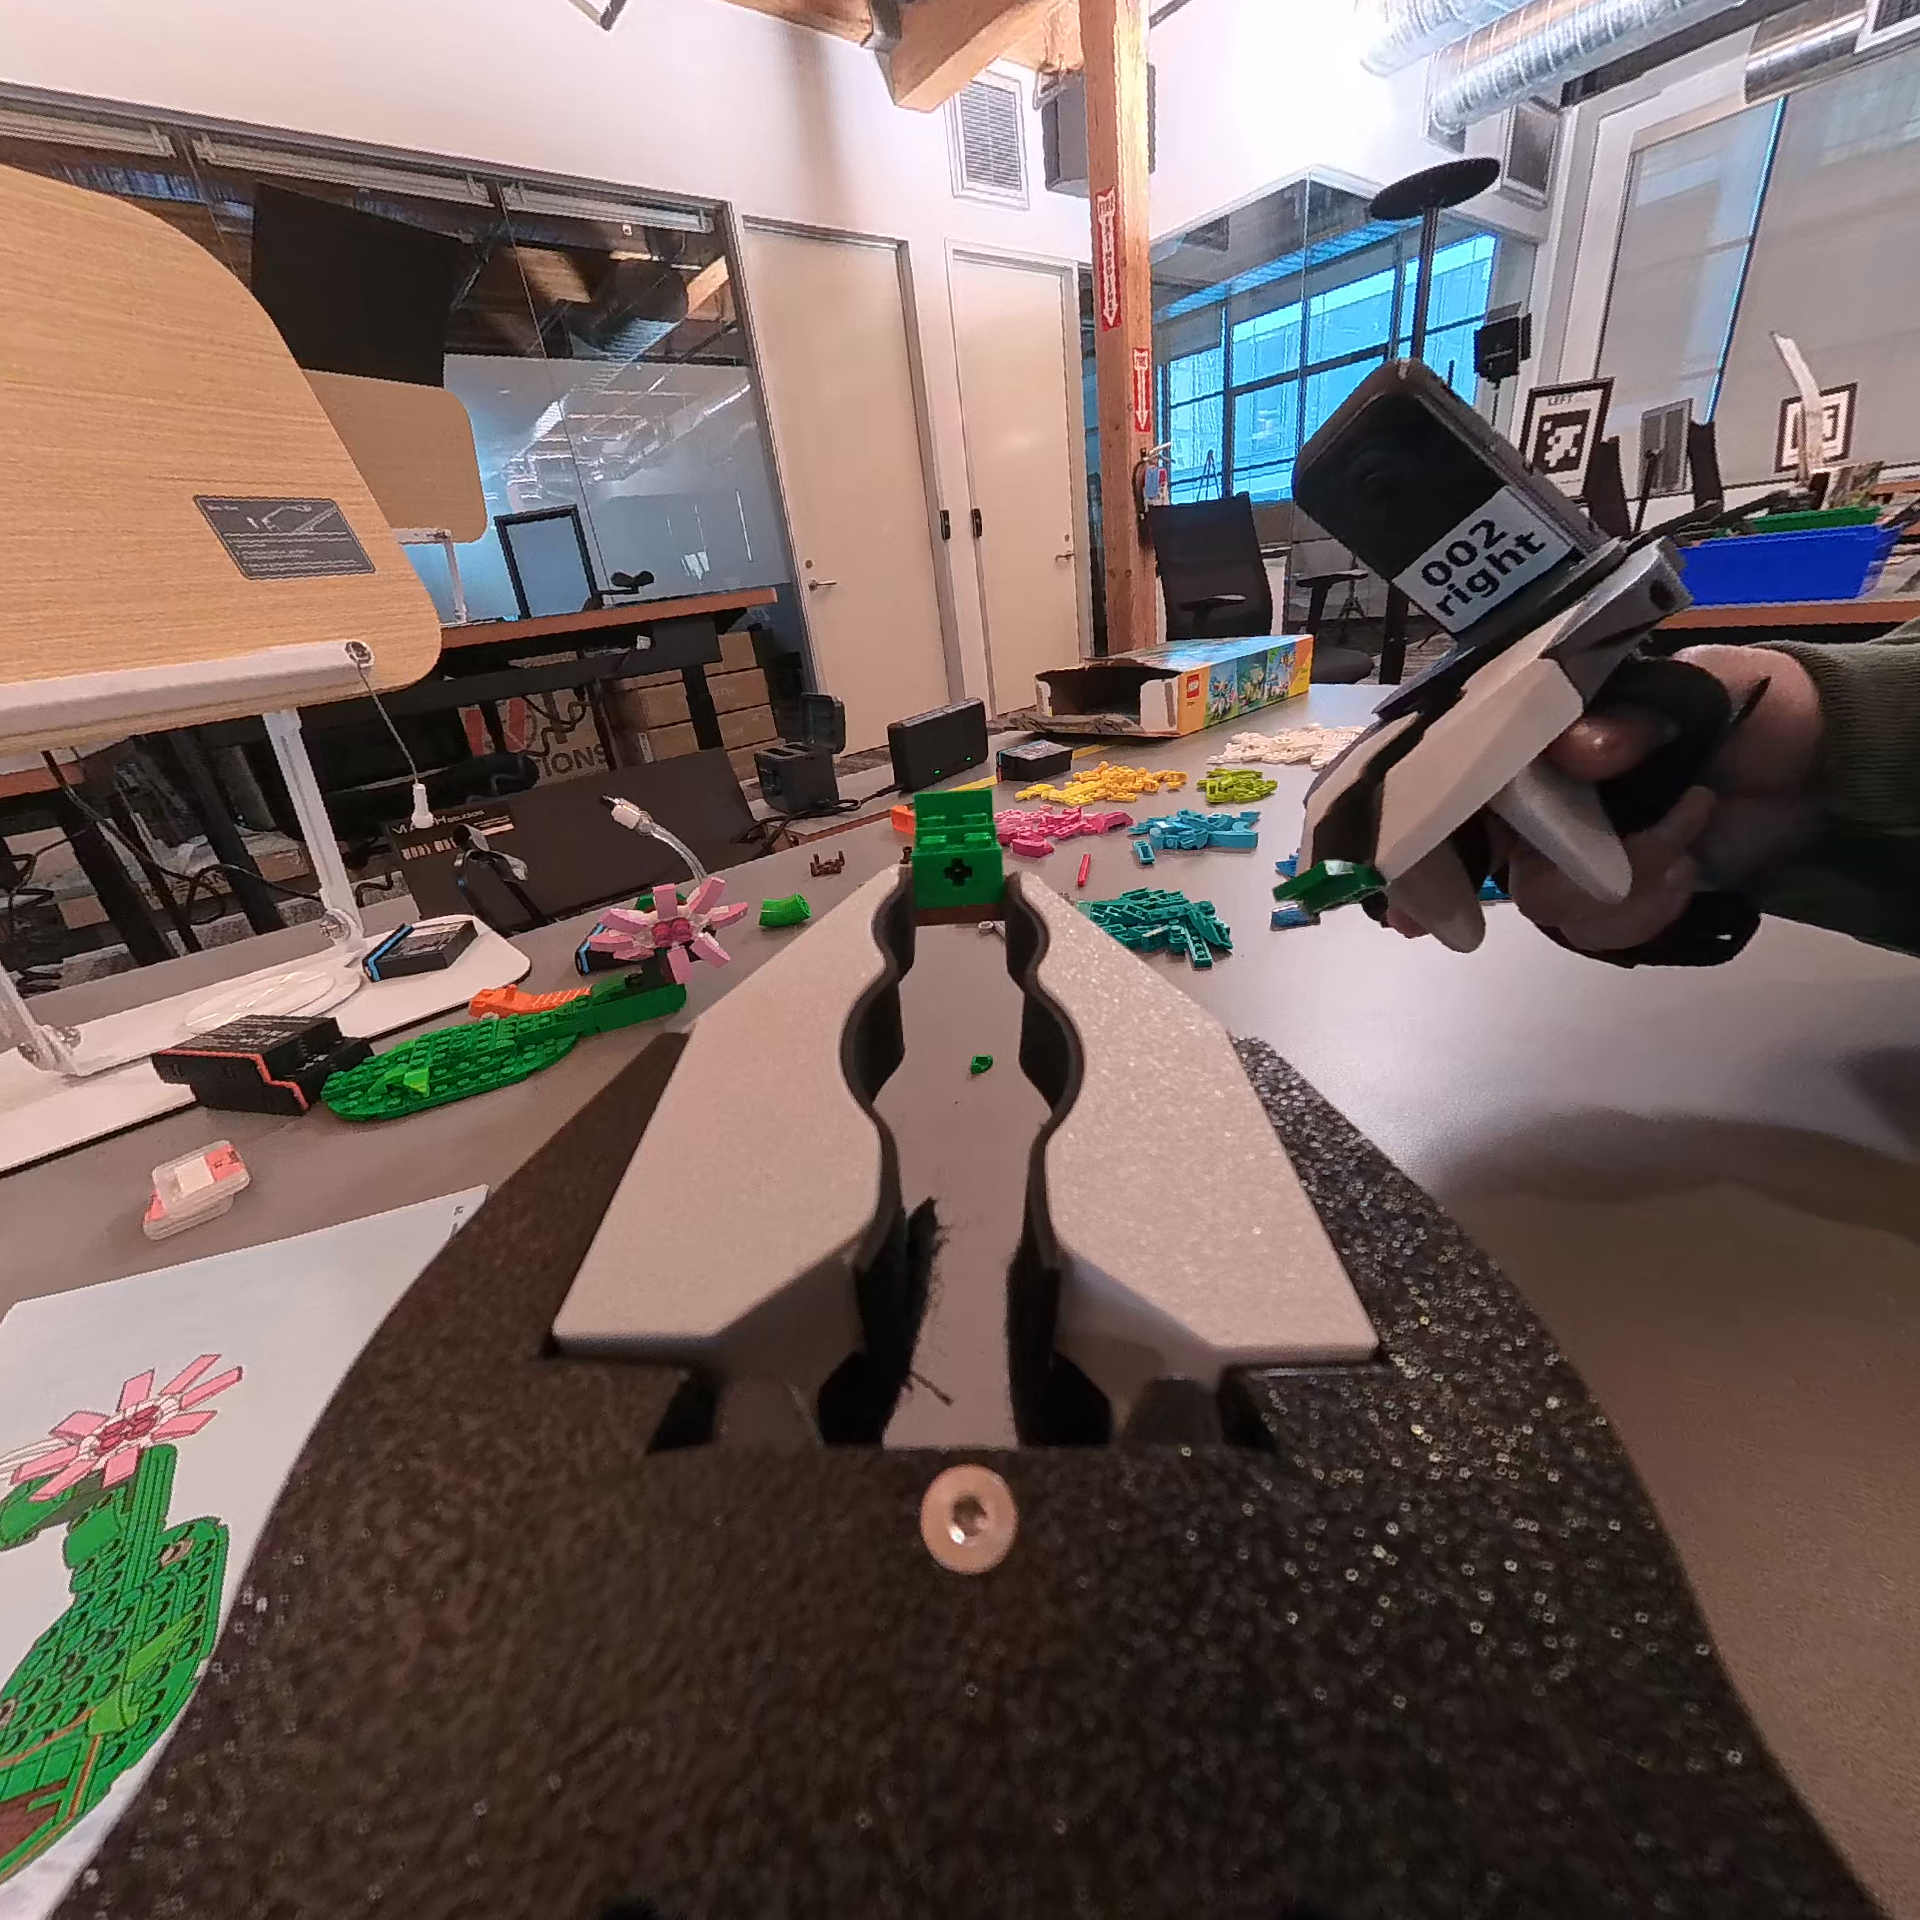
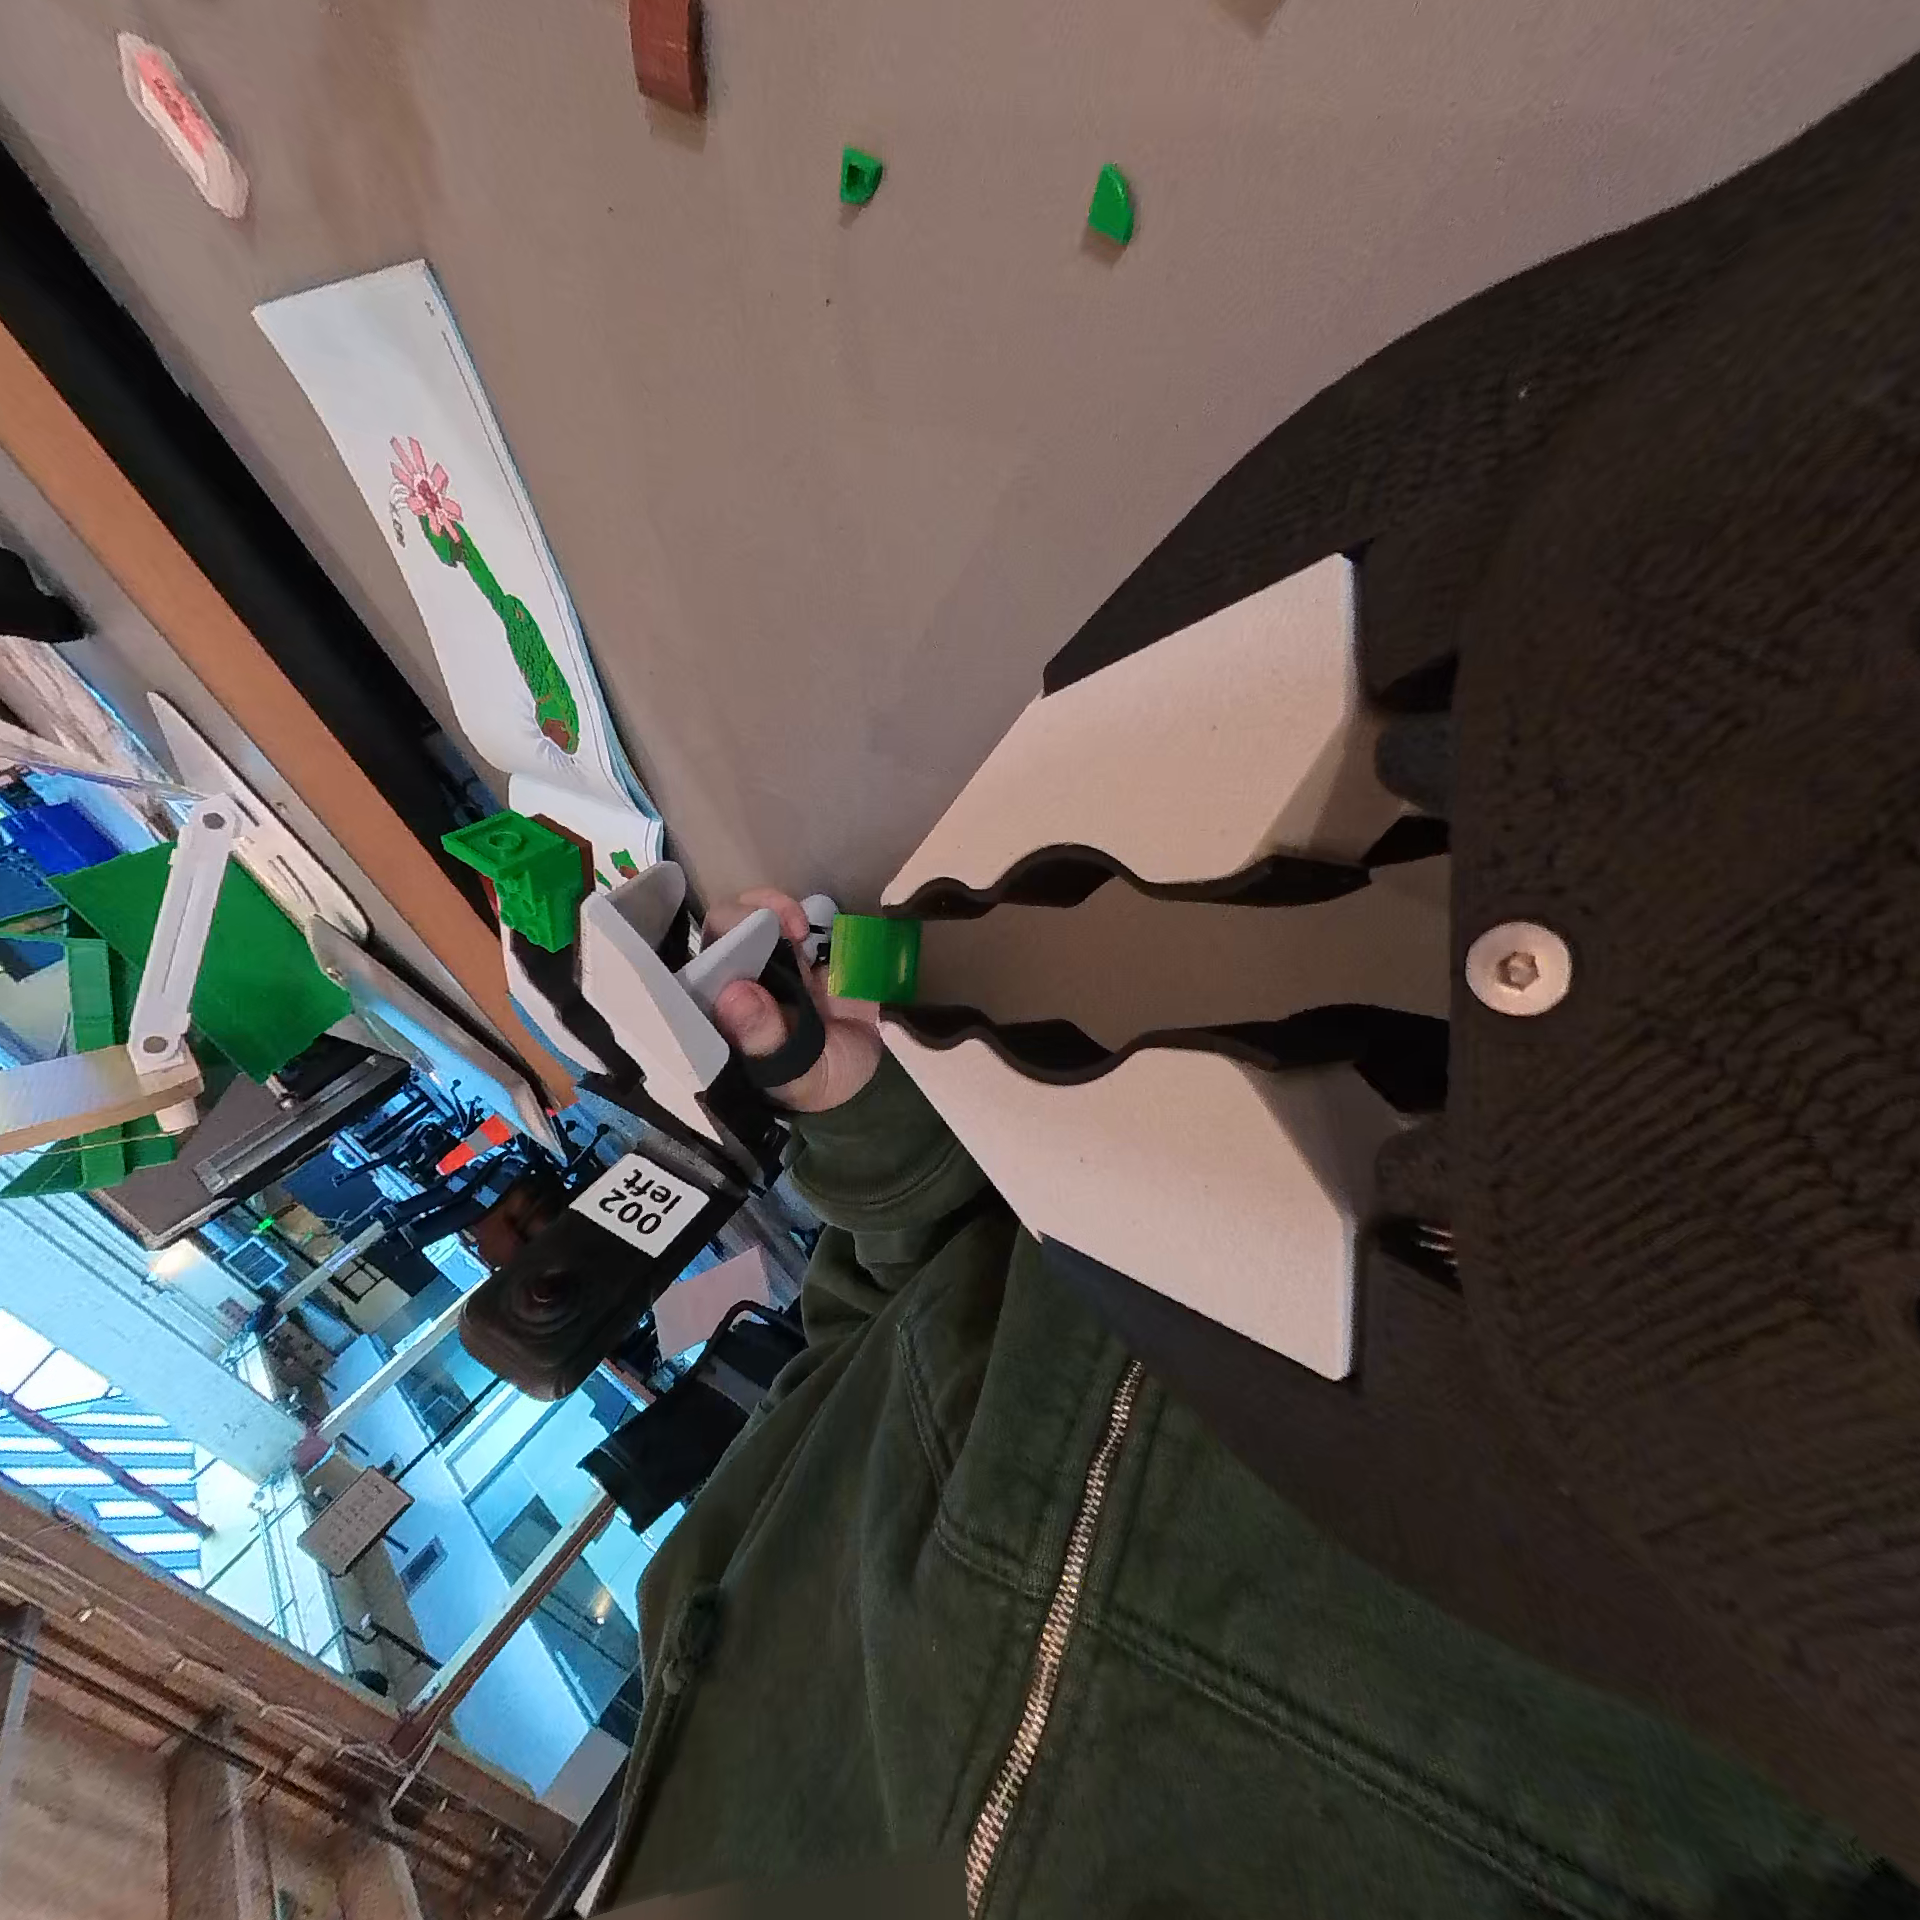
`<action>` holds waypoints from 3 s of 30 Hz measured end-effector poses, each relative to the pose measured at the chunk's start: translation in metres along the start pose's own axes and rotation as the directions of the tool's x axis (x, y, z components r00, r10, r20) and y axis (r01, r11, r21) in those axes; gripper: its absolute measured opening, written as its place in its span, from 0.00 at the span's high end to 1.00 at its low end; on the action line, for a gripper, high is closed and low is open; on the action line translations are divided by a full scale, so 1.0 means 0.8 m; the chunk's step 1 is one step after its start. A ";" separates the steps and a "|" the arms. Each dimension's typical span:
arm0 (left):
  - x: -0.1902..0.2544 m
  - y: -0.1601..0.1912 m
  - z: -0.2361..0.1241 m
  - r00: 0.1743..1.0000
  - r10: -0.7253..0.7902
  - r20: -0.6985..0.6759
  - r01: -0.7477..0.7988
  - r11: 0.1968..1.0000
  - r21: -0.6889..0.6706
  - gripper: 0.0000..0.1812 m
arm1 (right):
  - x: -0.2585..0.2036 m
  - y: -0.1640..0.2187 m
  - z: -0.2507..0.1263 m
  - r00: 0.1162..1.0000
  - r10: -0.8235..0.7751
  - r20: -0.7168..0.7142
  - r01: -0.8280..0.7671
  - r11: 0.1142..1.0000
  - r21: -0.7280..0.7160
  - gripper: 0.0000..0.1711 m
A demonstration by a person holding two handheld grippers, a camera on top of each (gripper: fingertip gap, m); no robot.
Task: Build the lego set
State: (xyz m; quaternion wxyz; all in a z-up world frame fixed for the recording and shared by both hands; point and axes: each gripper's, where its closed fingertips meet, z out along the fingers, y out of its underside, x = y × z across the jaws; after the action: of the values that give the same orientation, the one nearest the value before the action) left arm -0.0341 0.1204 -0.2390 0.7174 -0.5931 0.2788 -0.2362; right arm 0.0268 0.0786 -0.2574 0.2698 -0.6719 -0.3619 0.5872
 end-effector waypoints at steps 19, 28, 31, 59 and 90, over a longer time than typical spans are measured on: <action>0.000 0.000 0.000 1.000 0.002 -0.001 -0.002 1.000 0.000 0.92 | 0.072 0.053 -0.009 0.862 -0.365 -0.352 0.217 0.893 -0.394 0.92; 0.000 0.000 0.000 1.000 0.002 -0.001 -0.002 1.000 0.000 0.92 | 0.089 0.073 -0.021 0.798 -0.472 -0.374 0.220 0.806 -0.549 0.92; 0.000 0.000 0.000 1.000 0.003 -0.001 -0.003 1.000 0.000 0.92 | 0.091 0.078 -0.022 0.792 -0.486 -0.371 0.216 0.790 -0.574 0.92; 0.000 0.000 0.000 1.000 -0.003 -0.005 0.003 1.000 -0.001 0.92 | 0.050 0.107 0.002 0.913 -0.367 -0.176 0.205 0.788 -0.580 0.90; 0.002 0.002 0.000 1.000 0.003 -0.013 -0.003 1.000 -0.008 0.92 | 0.063 0.096 0.023 0.685 -0.574 0.448 0.694 0.327 -0.642 0.86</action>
State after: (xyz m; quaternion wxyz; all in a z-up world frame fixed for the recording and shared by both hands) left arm -0.0327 0.1197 -0.2406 0.7137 -0.5939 0.2853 -0.2378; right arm 0.0244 0.0725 -0.3507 0.1346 -0.4788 -0.8268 0.2628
